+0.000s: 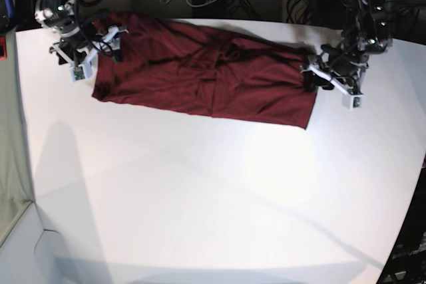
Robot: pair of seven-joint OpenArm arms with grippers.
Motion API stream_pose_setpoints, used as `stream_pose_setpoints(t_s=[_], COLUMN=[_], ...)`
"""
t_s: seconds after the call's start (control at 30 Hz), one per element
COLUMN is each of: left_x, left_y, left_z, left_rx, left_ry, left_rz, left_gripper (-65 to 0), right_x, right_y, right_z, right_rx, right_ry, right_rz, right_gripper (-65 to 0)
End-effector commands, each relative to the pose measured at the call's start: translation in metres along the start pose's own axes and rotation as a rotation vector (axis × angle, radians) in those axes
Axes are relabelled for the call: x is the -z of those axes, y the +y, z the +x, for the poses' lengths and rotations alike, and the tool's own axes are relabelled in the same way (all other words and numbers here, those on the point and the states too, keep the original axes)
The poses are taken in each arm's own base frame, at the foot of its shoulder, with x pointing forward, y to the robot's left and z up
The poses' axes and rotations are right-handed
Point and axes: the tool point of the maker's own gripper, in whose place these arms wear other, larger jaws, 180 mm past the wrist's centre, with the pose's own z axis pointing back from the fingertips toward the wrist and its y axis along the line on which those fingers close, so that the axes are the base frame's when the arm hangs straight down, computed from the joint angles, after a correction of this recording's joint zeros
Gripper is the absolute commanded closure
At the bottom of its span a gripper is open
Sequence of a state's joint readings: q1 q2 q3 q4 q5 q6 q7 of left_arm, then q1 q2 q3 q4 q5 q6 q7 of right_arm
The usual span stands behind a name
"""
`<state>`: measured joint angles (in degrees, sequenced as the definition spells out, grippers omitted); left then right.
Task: Layout the t-shirt on the table in an organized manner, then fold the t-shirt properly
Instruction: 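Grasp the strip end with the right gripper and lift it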
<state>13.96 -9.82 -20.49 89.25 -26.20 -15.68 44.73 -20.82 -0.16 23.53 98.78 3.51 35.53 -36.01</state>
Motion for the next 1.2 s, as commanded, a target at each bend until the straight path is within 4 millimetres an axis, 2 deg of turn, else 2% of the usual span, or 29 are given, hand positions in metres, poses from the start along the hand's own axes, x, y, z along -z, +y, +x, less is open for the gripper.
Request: stream_pose_setpoints(t_s=[0.0,0.4,0.5,0.73,0.97,1.17], left_x=[-0.002,-0.002,-0.002,-0.002,-0.002,-0.004], left_y=[0.008,0.009,0.008,0.008,0.008,0.008], left_z=[-0.009,-0.008,-0.009,-0.009,-0.01,-0.018], left_rx=[0.013,0.016,0.014,0.014,0.013,0.012], left_ry=[0.047,0.044,0.044,0.044,0.049,0.062], left_rz=[0.031,0.033,0.032,0.032,0.031,0.032], left_gripper=[-27.3,-27.3,-27.3,-27.3,-27.3,-27.3], right_x=[-0.002,0.005,0.005,0.005,0.011,0.015], right_y=[0.0,0.032,0.044,0.045,0.05,0.053], right_z=[-0.001,-0.002,-0.001,-0.001,0.016,0.02], right_rx=[0.002,0.072,0.035,0.037,0.05,0.054], right_ry=[0.011,0.013,0.006,0.005,-0.035,-0.002], right_rz=[0.001,0.054,0.111,0.113,0.12,0.127], right_gripper=[-49.4,-49.3,-49.1,-49.1,-49.6,-49.2])
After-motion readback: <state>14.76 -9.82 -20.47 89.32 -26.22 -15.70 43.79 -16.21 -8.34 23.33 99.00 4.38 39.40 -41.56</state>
